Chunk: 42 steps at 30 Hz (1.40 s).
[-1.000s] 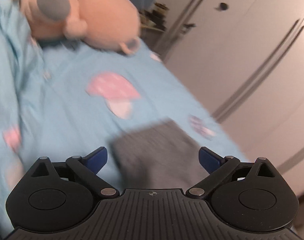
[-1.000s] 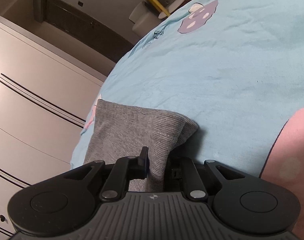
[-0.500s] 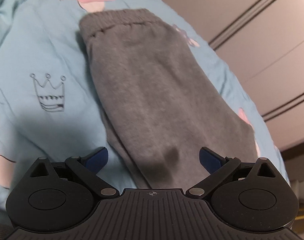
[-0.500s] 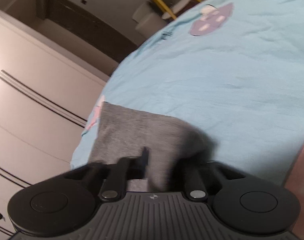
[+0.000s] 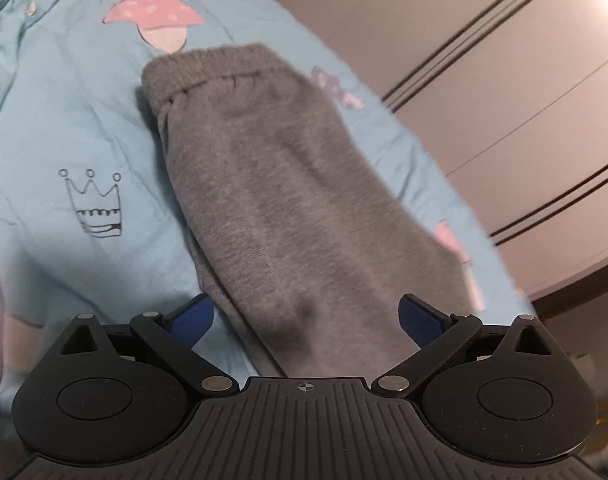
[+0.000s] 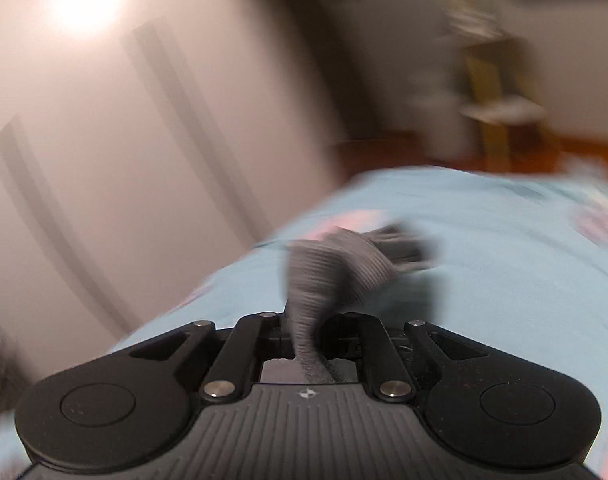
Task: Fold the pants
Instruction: 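Lift the folded leg edge with the right gripper and fold it over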
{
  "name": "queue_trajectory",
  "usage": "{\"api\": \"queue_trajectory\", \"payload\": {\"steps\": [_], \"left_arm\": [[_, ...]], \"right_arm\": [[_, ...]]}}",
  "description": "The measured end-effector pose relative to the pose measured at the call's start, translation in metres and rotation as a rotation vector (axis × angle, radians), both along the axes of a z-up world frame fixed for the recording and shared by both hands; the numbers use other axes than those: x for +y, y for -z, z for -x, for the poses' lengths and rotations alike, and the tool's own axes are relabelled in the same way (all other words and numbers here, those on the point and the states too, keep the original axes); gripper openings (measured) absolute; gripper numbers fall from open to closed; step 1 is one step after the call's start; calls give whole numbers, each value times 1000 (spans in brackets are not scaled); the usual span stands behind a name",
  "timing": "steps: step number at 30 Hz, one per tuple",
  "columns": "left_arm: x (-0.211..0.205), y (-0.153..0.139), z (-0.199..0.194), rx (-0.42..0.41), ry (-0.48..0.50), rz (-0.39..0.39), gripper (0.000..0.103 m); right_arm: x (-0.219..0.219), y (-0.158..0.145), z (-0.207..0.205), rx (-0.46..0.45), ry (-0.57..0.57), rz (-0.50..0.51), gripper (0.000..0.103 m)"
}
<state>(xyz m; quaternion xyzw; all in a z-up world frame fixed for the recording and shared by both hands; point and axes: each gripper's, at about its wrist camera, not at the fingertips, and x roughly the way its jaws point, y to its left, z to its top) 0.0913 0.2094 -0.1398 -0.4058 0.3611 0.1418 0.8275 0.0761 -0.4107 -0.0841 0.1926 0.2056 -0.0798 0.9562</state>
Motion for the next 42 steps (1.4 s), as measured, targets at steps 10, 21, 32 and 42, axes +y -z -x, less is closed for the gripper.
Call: {"api": "queue_trajectory", "payload": {"steps": [10, 21, 32, 42], "left_arm": [[-7, -11, 41, -80, 102, -83, 102], [2, 11, 26, 13, 63, 1, 102], [6, 15, 27, 41, 42, 34, 102], [9, 15, 31, 44, 30, 53, 102]], "right_arm": [[270, 115, -36, 388, -679, 512, 14], [264, 104, -27, 351, -615, 443, 15], [254, 92, -5, 310, -582, 357, 15], [200, 68, 5, 210, -520, -95, 70]]}}
